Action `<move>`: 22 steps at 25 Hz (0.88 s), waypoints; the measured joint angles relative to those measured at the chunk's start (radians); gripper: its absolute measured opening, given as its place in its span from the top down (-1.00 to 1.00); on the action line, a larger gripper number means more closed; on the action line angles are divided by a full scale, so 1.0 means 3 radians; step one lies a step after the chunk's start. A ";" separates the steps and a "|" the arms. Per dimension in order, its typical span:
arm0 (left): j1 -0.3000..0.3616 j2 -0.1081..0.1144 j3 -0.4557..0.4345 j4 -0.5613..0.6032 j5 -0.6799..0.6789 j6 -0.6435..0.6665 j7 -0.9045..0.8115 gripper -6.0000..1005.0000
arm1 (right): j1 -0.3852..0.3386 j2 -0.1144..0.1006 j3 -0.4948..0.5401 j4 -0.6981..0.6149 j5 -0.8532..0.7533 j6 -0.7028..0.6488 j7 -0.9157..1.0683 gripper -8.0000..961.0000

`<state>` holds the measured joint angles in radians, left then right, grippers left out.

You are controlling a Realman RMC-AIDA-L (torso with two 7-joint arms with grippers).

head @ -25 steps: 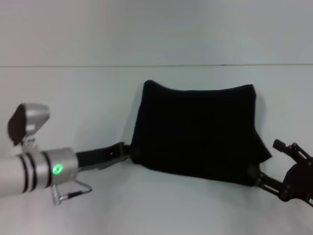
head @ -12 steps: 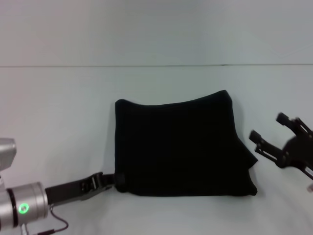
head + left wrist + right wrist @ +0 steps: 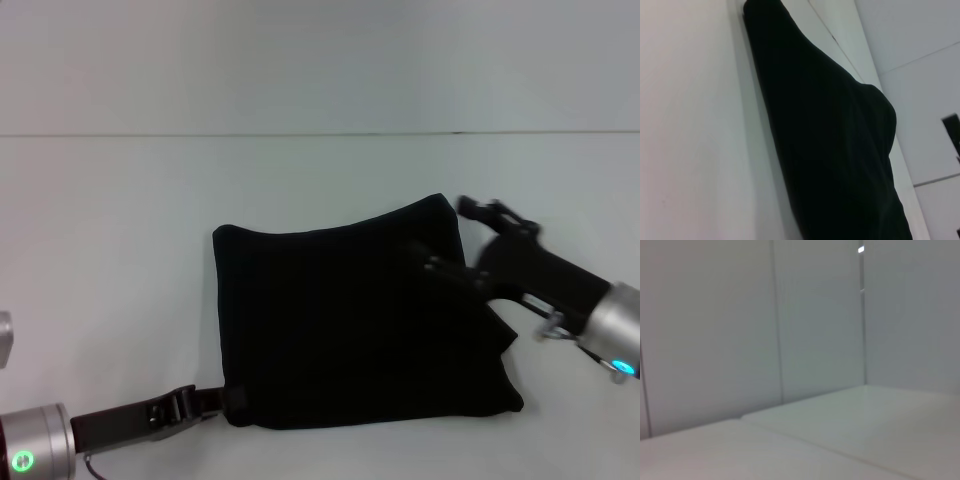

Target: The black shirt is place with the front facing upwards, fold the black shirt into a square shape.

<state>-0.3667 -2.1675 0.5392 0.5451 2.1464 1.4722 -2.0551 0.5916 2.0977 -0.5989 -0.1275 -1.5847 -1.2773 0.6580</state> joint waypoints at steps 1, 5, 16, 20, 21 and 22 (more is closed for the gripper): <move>0.0008 0.0000 -0.0004 0.0005 0.0005 0.0012 0.0000 0.89 | 0.0048 0.0003 -0.0036 0.0032 -0.0001 0.0055 0.0000 -0.97; 0.0030 0.0002 -0.0034 0.0021 0.0014 0.0075 0.0004 0.88 | 0.0222 0.0006 -0.0130 0.0160 0.0000 0.0381 0.0001 -0.97; 0.0046 0.0010 -0.0050 0.0051 0.0031 0.0167 0.0013 0.88 | 0.0251 0.0013 -0.0205 0.0226 0.0001 0.0843 0.0153 -0.97; 0.0047 0.0010 -0.0053 0.0058 0.0068 0.0170 0.0014 0.88 | 0.0251 0.0013 -0.0235 0.0253 0.0000 0.1005 0.0190 -0.97; 0.0046 0.0010 -0.0054 0.0059 0.0071 0.0171 0.0014 0.88 | 0.0252 0.0013 -0.0242 0.0259 0.0000 0.1035 0.0192 -0.97; 0.0047 0.0010 -0.0054 0.0060 0.0073 0.0172 0.0015 0.88 | 0.0253 0.0013 -0.0250 0.0265 0.0001 0.1063 0.0193 -0.97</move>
<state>-0.3528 -2.1644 0.5230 0.5632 2.1684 1.5240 -2.0505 0.6676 2.1016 -0.6740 -0.0481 -1.5845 -0.9583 0.7160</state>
